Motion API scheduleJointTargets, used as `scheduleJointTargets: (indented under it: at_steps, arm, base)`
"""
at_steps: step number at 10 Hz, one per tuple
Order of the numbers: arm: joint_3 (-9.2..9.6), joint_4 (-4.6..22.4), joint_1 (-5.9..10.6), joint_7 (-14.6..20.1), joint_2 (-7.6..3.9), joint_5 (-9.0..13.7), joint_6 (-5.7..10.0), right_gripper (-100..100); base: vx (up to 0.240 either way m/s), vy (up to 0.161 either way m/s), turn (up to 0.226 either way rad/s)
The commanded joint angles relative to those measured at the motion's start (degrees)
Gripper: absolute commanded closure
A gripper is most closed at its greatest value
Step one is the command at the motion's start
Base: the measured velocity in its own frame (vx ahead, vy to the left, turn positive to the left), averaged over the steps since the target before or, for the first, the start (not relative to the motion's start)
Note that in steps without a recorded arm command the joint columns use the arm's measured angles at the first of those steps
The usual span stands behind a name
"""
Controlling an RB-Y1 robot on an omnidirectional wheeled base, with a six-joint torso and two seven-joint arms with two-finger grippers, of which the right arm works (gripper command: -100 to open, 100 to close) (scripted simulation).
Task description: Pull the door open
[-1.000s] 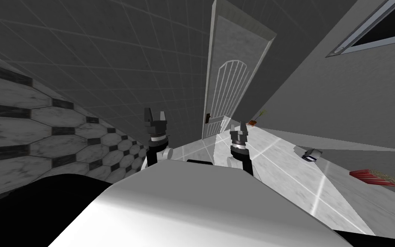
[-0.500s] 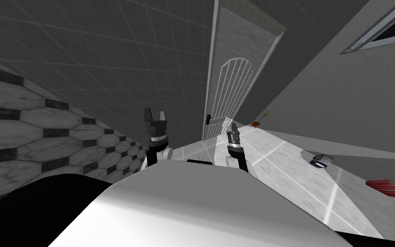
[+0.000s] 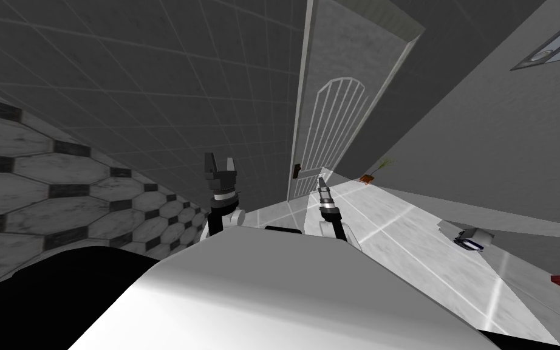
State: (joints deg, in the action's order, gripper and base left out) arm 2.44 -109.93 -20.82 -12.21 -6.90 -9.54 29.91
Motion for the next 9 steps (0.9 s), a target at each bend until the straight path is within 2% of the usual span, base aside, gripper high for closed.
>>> scheduleJointTargets:
  at_steps: [1,9]
  arm:
    - [0.14,2.0,0.92,-2.8,-0.61,-1.9,-0.62,-100]
    - [-0.06,14.7,6.54,-15.5,-4.04,-11.1,-1.85,-100]
  base:
    - [0.103,-0.029,0.074]
    - [0.094,-0.04,0.063]
